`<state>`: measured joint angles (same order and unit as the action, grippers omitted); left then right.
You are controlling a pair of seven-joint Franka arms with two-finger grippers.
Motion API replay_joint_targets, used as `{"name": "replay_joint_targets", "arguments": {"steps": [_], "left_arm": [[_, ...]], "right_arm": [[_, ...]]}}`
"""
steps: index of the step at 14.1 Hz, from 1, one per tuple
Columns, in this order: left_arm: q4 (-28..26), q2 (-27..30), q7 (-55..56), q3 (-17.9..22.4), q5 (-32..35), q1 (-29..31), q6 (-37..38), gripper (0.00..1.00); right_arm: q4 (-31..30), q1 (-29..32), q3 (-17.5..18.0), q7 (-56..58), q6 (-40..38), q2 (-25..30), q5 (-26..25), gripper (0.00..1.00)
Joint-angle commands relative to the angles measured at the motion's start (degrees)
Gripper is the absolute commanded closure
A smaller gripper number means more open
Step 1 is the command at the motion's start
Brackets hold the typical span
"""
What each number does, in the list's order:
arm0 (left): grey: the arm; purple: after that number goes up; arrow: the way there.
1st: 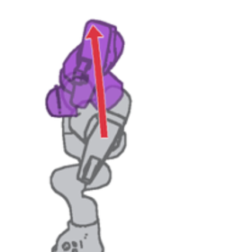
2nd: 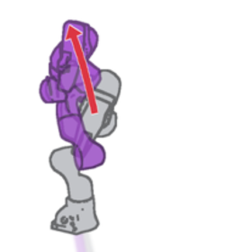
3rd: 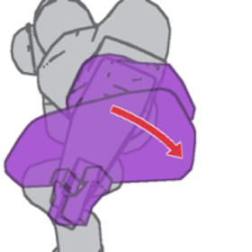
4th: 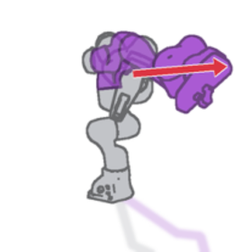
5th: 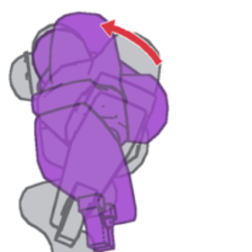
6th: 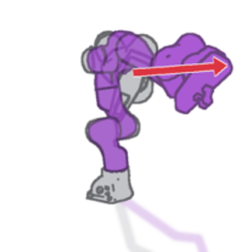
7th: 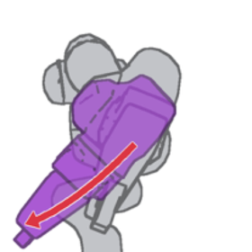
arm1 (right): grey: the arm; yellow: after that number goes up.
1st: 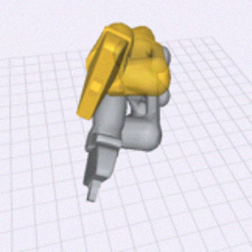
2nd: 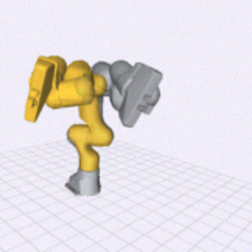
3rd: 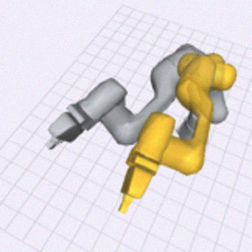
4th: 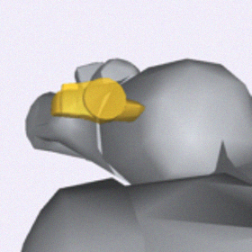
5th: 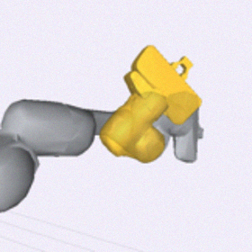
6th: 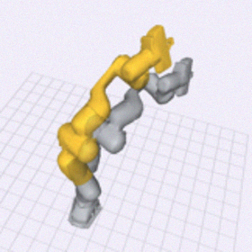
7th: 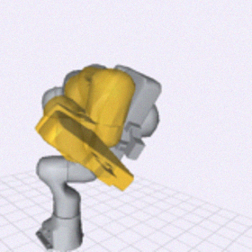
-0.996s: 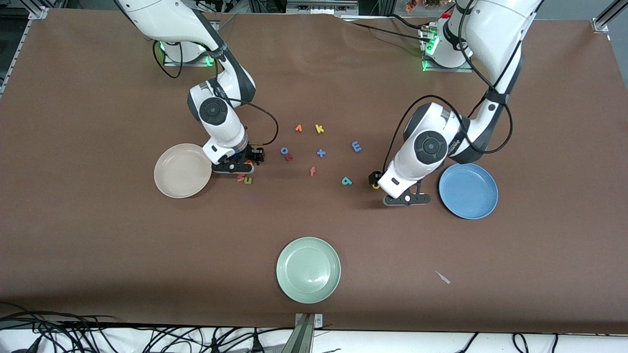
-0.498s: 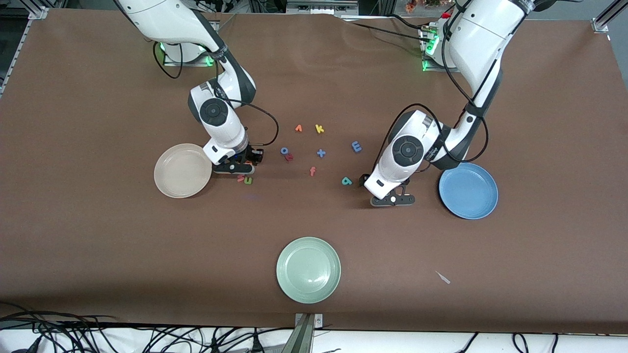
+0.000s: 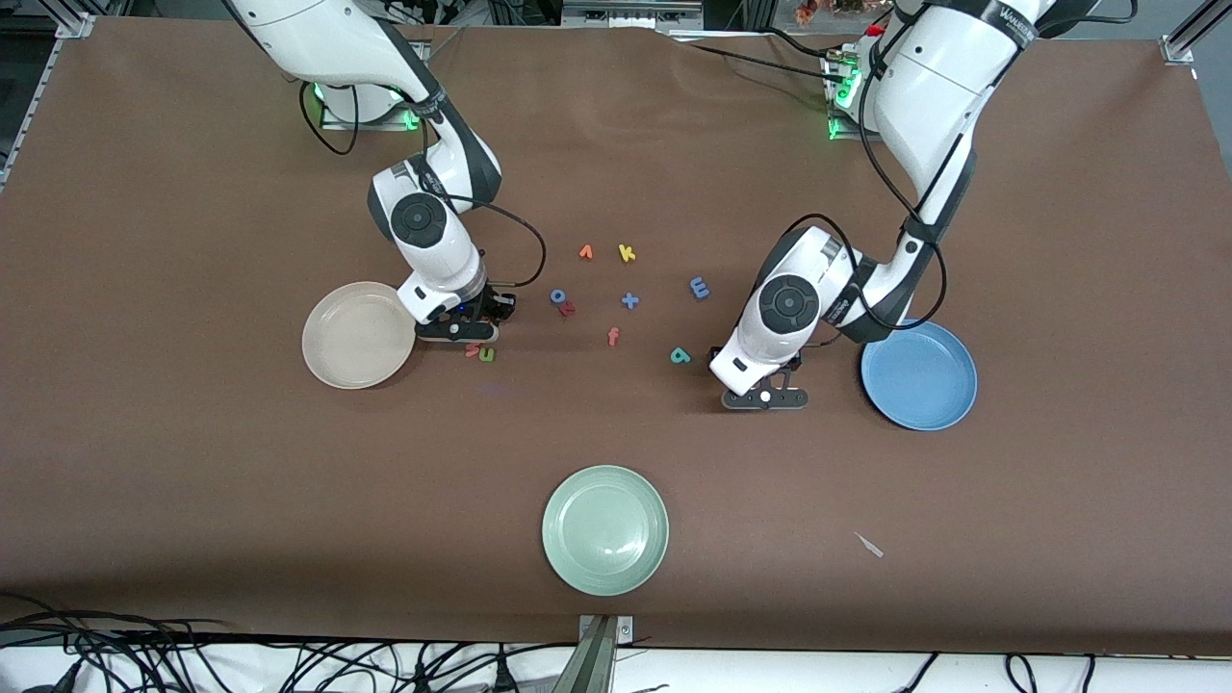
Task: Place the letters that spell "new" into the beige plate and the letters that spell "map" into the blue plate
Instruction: 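Place the orange letter on the cream plate while the left gripper grasps yellow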
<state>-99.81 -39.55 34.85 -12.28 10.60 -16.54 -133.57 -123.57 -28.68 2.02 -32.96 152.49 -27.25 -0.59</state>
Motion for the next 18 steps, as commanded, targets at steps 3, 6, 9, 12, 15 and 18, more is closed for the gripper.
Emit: {"name": "replay_joint_targets", "arguments": {"steps": [3,6,9,12,15,18], "left_arm": [[1.64,-1.06,1.18,0.24,1.71,-1.83,0.42,0.22],[1.29,-0.97,1.09,0.24,1.71,-1.83,0.50,0.30],[1.03,-1.06,0.31,0.24,1.79,-1.57,0.50,0.37],[0.76,-0.97,0.30,0.24,1.88,-1.75,1.03,0.41],[0.67,-0.88,0.04,0.24,1.88,-1.48,1.30,0.44],[0.32,-0.62,-0.05,0.24,1.88,-1.48,1.82,0.50]], "right_arm": [[0.17,-0.41,-0.43,0.17,0.26,0.97,-0.99,0.74],[1.04,-0.32,-2.62,4.28,-3.67,3.51,-0.99,0.74],[4.38,-0.24,-6.14,11.40,-13.24,5.71,-0.90,0.74],[5.36,-0.15,-11.58,22.02,-17.92,7.21,-0.90,0.74],[2.64,0.03,-17.47,33.19,-16.71,7.39,-0.29,0.72],[-0.44,0.03,-18.36,33.92,-12.32,7.39,-0.03,0.70]]}}
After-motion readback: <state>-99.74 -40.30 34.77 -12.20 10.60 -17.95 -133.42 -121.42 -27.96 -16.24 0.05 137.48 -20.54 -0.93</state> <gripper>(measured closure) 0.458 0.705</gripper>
